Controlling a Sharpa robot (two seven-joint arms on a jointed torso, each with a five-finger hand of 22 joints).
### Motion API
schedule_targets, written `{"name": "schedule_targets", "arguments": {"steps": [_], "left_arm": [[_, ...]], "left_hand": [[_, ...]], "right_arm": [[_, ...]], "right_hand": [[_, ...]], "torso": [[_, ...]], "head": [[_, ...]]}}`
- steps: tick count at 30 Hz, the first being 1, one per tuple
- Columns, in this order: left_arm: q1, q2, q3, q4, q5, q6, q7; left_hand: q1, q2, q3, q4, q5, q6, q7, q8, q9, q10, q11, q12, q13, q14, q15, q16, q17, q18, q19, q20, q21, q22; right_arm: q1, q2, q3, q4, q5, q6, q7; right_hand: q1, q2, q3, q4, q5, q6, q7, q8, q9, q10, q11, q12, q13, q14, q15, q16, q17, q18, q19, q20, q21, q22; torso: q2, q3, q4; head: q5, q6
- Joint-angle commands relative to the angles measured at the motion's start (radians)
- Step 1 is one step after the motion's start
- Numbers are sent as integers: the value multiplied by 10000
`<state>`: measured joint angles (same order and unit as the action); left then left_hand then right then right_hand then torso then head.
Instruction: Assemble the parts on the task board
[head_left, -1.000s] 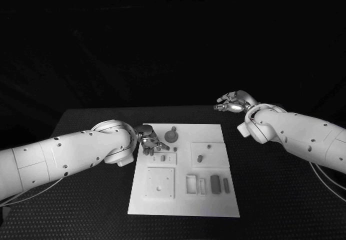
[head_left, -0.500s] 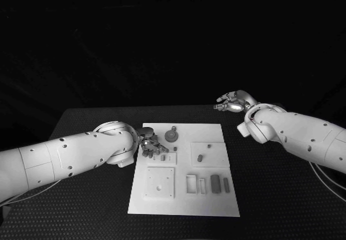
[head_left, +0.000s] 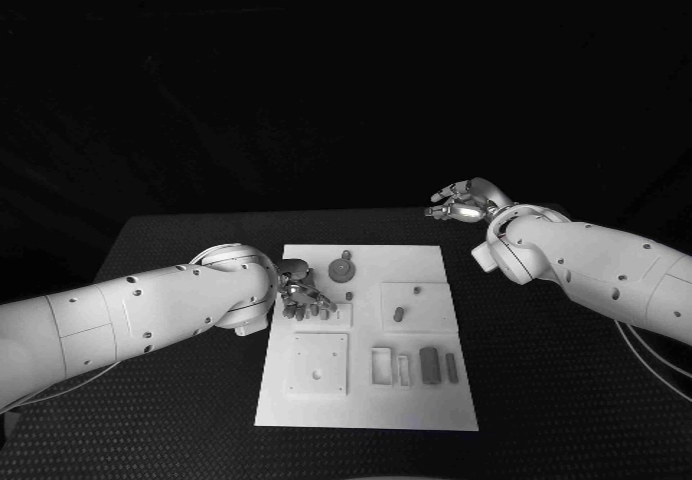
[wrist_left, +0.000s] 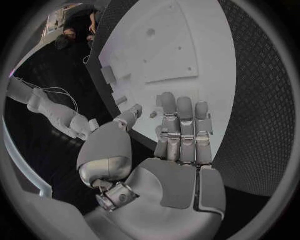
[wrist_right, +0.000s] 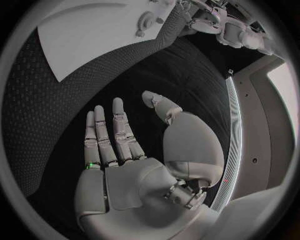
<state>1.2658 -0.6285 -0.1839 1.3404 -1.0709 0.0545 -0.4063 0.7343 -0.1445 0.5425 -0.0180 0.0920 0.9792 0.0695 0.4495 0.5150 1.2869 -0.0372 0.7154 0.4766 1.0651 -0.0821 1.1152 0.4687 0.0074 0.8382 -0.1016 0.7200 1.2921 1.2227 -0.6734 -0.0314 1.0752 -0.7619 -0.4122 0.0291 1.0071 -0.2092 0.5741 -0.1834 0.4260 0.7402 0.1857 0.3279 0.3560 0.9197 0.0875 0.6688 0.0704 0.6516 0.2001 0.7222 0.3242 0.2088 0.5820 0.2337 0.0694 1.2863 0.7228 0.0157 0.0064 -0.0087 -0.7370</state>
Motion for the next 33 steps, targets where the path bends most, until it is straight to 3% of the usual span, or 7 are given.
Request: {"name": "schedule_targets", "arguments": {"steps": [1, 11, 22, 33], "left_arm": [[-18, 56, 0, -46, -51, 337, -1], [-76, 237, 1, -258, -51, 317, 28], [-120, 388, 2, -465, -51, 369, 59], [-157, 539, 4, -614, -46, 458, 119]], "left_hand": [[-63, -16, -20, 35, -58, 65, 21, 53, 16, -4, -5, 59, 21, -4, -16, 59, 22, -19, 13, -750, -44, 17], [-32, 195, 7, 22, -53, 50, 27, 25, 51, -19, 1, 69, 65, -23, -21, 73, 60, -32, 9, -762, -71, 61], [320, 611, -27, -511, -53, 49, 37, -35, 148, -31, 6, 75, 159, -37, -28, 77, 136, -69, 27, -778, -132, 190], [543, 832, 2, -876, -112, 146, 13, -38, 220, 40, -8, 71, 204, 8, -35, 77, 177, -74, 88, -787, -182, 255]], "right_arm": [[-3, 8, 1, 1, -18, 70, 68], [-4, 10, 1, 6, -18, 70, 72], [-4, 1, 1, 47, -18, 76, 68], [-4, 3, 1, 68, -20, 78, 68]], "right_hand": [[-96, 34, -63, -12, 23, 135, 302, 50, -17, -1576, 922, 62, -13, -62, -7, 41, -12, -166, -69, 5, -40, 16], [-97, 34, -63, -10, 25, 132, 302, 49, -20, -1578, 924, 62, -13, -66, -7, 46, -14, -166, -71, 6, -39, 18], [-97, 34, -63, -8, 25, 131, 303, 50, -22, -1580, 925, 63, -13, -69, -7, 49, -17, -166, -74, 6, -38, 20], [-100, 36, -64, -5, 28, 130, 303, 51, -24, -1581, 926, 64, -13, -73, -6, 54, -19, -166, -76, 7, -38, 22]], "torso": [[-5, 3, 0], [-9, 1, 5], [-7, 3, 12], [-6, 0, 0]], "head": [[1, -11], [-34, -12], [-62, -30], [-67, -45]]}}
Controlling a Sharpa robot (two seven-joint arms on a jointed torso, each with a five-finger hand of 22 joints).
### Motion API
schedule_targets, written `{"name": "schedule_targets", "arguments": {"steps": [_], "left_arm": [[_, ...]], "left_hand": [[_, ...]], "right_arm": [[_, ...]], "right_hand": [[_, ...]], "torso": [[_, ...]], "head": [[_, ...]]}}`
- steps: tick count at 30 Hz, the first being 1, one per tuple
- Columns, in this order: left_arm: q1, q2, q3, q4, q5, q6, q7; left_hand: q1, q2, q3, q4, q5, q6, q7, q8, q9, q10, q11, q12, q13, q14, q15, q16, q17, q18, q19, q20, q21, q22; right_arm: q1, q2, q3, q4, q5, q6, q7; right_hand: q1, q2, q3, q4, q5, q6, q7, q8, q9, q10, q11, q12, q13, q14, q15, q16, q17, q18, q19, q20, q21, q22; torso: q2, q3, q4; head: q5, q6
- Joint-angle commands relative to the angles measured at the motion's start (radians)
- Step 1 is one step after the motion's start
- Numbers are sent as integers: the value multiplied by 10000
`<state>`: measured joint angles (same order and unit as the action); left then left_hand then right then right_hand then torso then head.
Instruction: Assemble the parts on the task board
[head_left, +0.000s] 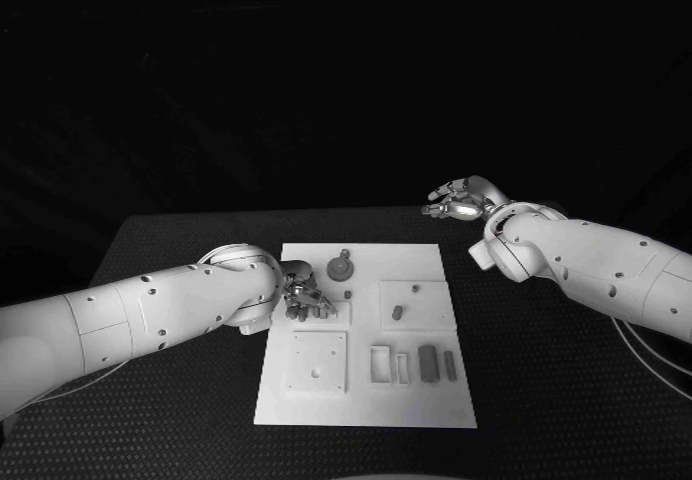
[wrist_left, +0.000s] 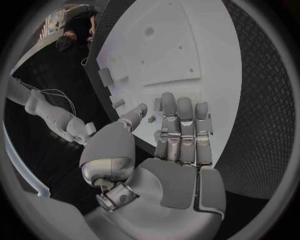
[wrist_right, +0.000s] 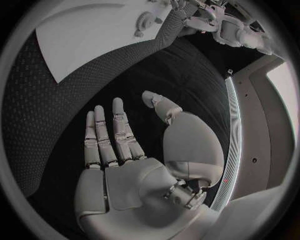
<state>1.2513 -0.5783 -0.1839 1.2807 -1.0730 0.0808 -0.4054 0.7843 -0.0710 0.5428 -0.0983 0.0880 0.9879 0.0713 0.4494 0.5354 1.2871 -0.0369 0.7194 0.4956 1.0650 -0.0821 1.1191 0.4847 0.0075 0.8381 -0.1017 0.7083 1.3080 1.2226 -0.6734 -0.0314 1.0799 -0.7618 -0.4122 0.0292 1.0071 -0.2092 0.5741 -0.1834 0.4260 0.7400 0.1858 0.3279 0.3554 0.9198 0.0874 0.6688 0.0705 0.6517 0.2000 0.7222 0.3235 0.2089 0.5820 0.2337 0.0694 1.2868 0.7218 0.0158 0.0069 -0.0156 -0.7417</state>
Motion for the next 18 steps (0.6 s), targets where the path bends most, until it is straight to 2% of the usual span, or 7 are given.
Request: {"name": "schedule_targets", "arguments": {"steps": [1, 8, 18], "left_arm": [[-14, 43, 4, -25, -25, 199, 111], [-22, 52, 4, -41, -25, 264, 104], [-24, 90, 4, -94, -25, 276, 68]], "left_hand": [[57, 114, 4, -89, -85, 70, -7, -35, 21, 48, -14, 32, 18, 16, -36, 40, 20, -75, 96, -787, -69, 100], [128, 137, 14, -189, -153, 142, -25, -18, 55, 89, -27, 27, 30, 43, -38, 40, 34, -75, 124, -789, -87, 121], [539, 345, 130, -526, -222, 310, -77, 28, 152, 224, -74, 12, 59, 145, -68, 54, 75, -75, 240, -813, -102, 170]], "right_arm": [[-3, 3, 1, 22, -20, 79, 67], [-3, -4, 1, 28, -23, 79, 66], [-3, -14, 1, 52, -23, 83, 64]], "right_hand": [[-101, 36, -64, -4, 28, 132, 302, 51, -17, -1581, 926, 64, -14, -75, -5, 54, -13, -166, -77, 8, -38, 17], [-101, 36, -63, -3, 30, 132, 302, 52, -19, -1582, 926, 64, -14, -77, -4, 57, -15, -166, -79, 8, -38, 19], [-102, 37, -63, 0, 33, 132, 302, 54, -20, -1583, 926, 65, -14, -81, -4, 62, -17, -166, -81, 8, -37, 21]], "torso": [[0, -1, -1], [-2, 6, 9], [4, 4, 1]], "head": [[-3, -2], [-20, -14], [-21, -8]]}}
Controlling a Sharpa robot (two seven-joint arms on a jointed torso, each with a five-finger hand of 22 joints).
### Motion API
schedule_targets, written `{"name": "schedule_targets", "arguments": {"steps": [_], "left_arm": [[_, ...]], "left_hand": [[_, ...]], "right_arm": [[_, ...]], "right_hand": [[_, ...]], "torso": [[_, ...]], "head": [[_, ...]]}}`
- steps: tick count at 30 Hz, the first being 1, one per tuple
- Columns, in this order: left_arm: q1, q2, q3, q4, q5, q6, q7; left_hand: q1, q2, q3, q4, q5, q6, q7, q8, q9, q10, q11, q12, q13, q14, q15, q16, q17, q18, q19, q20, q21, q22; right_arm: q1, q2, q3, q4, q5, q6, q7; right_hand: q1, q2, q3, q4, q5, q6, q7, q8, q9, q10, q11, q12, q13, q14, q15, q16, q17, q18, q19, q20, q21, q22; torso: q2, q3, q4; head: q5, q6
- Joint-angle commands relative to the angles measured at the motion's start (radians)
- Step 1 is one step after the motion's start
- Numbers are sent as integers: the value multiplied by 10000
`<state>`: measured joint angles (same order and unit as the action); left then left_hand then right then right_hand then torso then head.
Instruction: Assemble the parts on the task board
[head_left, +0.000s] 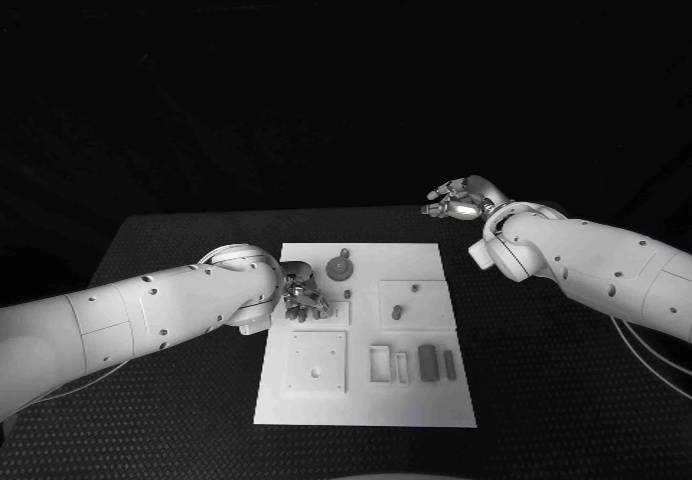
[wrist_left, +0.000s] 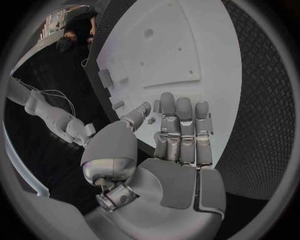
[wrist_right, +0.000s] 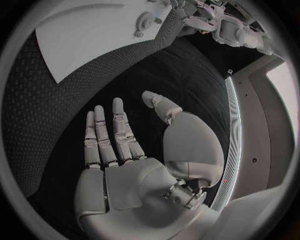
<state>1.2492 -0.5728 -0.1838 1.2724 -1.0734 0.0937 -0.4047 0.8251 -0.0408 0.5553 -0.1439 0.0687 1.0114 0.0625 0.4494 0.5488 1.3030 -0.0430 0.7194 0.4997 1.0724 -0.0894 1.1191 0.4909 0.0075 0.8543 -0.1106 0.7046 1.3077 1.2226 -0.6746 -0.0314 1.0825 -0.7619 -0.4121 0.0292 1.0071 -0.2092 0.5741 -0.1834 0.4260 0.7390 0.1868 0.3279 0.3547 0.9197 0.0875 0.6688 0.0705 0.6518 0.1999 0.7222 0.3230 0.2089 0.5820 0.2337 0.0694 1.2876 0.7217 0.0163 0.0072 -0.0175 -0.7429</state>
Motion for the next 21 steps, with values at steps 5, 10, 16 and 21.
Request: {"name": "schedule_targets", "arguments": {"steps": [5, 10, 16, 21], "left_arm": [[-4, 49, 3, -32, -21, 136, 67], [-4, 52, 3, -54, -21, 101, 82], [-5, 41, 3, -83, -4, -16, 108], [-5, 49, 3, -112, 92, -92, 117]], "left_hand": [[266, 199, 7, -210, -34, 146, -12, 48, 63, 141, -33, 21, 39, 131, -15, 77, 37, -75, 141, -738, -54, 189], [402, 347, 26, -351, -36, 165, -18, 37, 89, 172, -37, 3, 46, 153, -26, 73, 48, -75, 171, -749, -58, 193], [601, 560, 62, -562, -29, 179, -16, 15, 120, 210, -34, -29, 51, 177, -27, 63, 60, -75, 190, -748, -67, 198], [738, 746, 82, -748, 10, 201, -15, 0, 145, 253, -32, -53, 55, 199, -22, 58, 70, -75, 201, -740, -76, 200]], "right_arm": [[-3, -6, 1, 42, -23, 86, 64], [-3, -9, 1, 43, -23, 86, 64], [-3, -9, 1, 39, -23, 91, 64], [-3, -5, 1, 38, -23, 91, 66]], "right_hand": [[-102, 38, -63, 1, 34, 142, 292, 55, -14, -1583, 926, 65, -14, -83, -3, 63, -13, -165, -82, 8, -37, 13], [-103, 38, -63, 2, 35, 142, 292, 55, -15, -1584, 926, 66, -14, -85, -4, 65, -14, -165, -82, 8, -37, 14], [-104, 39, -63, 4, 37, 142, 292, 56, -16, -1584, 925, 66, -14, -86, -4, 67, -16, -165, -83, 9, -36, 15], [-106, 37, -64, 6, 39, 142, 292, 57, -16, -1584, 925, 67, -14, -87, -4, 69, -17, -165, -84, 9, -36, 16]], "torso": [[-2, -1, -1], [0, 0, 7], [-1, -3, 1], [-4, -3, 4]], "head": [[-5, 10], [-9, 2], [-11, -5], [7, 6]]}}
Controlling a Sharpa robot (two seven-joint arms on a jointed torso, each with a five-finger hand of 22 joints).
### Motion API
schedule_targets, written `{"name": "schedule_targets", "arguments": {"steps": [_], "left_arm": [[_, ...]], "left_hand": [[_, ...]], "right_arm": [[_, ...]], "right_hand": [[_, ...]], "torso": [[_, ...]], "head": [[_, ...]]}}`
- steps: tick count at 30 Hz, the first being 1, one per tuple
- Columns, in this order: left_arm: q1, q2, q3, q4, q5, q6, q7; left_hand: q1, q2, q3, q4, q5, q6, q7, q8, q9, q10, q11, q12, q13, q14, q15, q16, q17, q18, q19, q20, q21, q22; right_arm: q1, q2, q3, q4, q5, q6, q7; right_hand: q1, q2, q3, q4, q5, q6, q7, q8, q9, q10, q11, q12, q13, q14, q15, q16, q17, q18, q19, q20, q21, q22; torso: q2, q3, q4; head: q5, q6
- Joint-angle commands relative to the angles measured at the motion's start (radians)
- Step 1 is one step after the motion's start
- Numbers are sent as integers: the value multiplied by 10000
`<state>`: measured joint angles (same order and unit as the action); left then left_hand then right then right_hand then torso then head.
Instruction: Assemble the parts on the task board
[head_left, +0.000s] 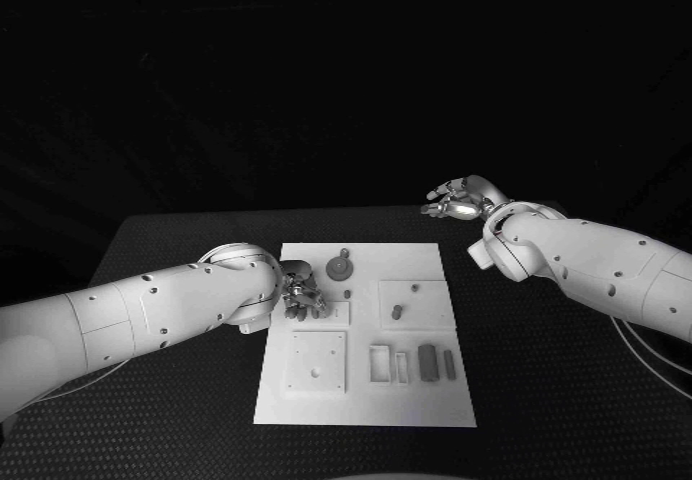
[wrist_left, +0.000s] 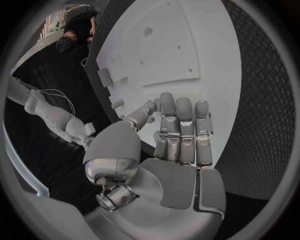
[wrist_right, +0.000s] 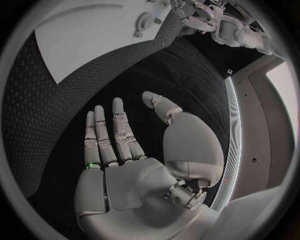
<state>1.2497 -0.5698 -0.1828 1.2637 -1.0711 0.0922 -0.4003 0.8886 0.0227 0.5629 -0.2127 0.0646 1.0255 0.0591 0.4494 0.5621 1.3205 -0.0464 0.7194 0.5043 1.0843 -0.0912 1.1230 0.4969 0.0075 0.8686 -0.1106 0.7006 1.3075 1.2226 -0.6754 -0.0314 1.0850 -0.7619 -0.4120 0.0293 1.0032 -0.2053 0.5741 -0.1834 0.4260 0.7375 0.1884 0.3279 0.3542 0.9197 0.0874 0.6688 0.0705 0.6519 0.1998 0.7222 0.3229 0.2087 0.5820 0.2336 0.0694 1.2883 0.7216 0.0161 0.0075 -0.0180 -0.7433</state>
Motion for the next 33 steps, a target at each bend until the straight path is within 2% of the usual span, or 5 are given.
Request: {"name": "schedule_targets", "arguments": {"steps": [1, 7, 13, 20, 33], "left_arm": [[-9, 16, -6, -27, 87, -92, 73], [-9, 17, -6, -23, 244, -448, -102], [-8, 28, -5, -29, 528, -626, -99], [-7, 75, -5, -61, 872, -817, -21], [-7, 100, -5, -105, 982, -867, 8]], "left_hand": [[125, 151, 10, -95, 68, 62, 20, -5, 15, 85, 3, -59, 9, 84, -4, 18, 13, -75, 60, -738, -37, 202], [16, 591, -51, -432, 792, 135, 18, -37, 71, 203, -9, -110, 21, 160, -2, 13, 37, -75, 92, -710, -48, 206], [-151, 749, -50, -689, 1211, 237, -19, -44, 125, 318, -30, -127, 46, 254, -40, 21, 59, -75, 187, -750, -21, 209], [-253, 770, -15, -777, 1988, 408, -75, -19, 211, 476, -76, -93, 102, 382, -77, 59, 95, -75, 227, -789, 15, 220], [-254, 717, -5, -805, 2639, 591, -149, 33, 364, 628, -139, 0, 205, 527, -139, 149, 159, -72, 277, -852, 131, 235]], "right_arm": [[-3, 0, 1, 13, -23, 91, 65], [-4, -2, 1, 16, -23, 94, 61], [-4, 10, 1, 11, -23, 106, 56], [-4, 10, 1, 10, -23, 119, 53], [-4, 11, 1, 18, -23, 164, 40]], "right_hand": [[-67, -2, -64, 6, 40, 157, 277, 57, -12, -1584, 926, 67, -13, -88, -4, 69, -15, -164, -84, 9, -36, 9], [-69, -3, -65, 8, 44, 157, 277, 57, -13, -1584, 925, 68, -13, -90, -4, 71, -17, -164, -85, 10, -37, 10], [-71, -2, -64, 11, 51, 157, 277, 58, -14, -1585, 925, 68, -13, -93, -4, 73, -18, -164, -86, 10, -36, 11], [-73, -4, -65, 13, 57, 156, 277, 58, -15, -1585, 926, 69, -13, -95, -5, 75, -20, -164, -88, 11, -37, 12], [-76, -4, -66, 15, 64, 155, 277, 60, -17, -1586, 925, 70, -13, -101, -7, 79, -24, -164, -91, 11, -37, 14]], "torso": [[-2, -4, 2], [-1, 1, -3], [0, -3, -6], [-3, 7, 2], [4, 1, -5]], "head": [[11, 13], [25, 28], [28, 22], [33, 22], [38, 19]]}}
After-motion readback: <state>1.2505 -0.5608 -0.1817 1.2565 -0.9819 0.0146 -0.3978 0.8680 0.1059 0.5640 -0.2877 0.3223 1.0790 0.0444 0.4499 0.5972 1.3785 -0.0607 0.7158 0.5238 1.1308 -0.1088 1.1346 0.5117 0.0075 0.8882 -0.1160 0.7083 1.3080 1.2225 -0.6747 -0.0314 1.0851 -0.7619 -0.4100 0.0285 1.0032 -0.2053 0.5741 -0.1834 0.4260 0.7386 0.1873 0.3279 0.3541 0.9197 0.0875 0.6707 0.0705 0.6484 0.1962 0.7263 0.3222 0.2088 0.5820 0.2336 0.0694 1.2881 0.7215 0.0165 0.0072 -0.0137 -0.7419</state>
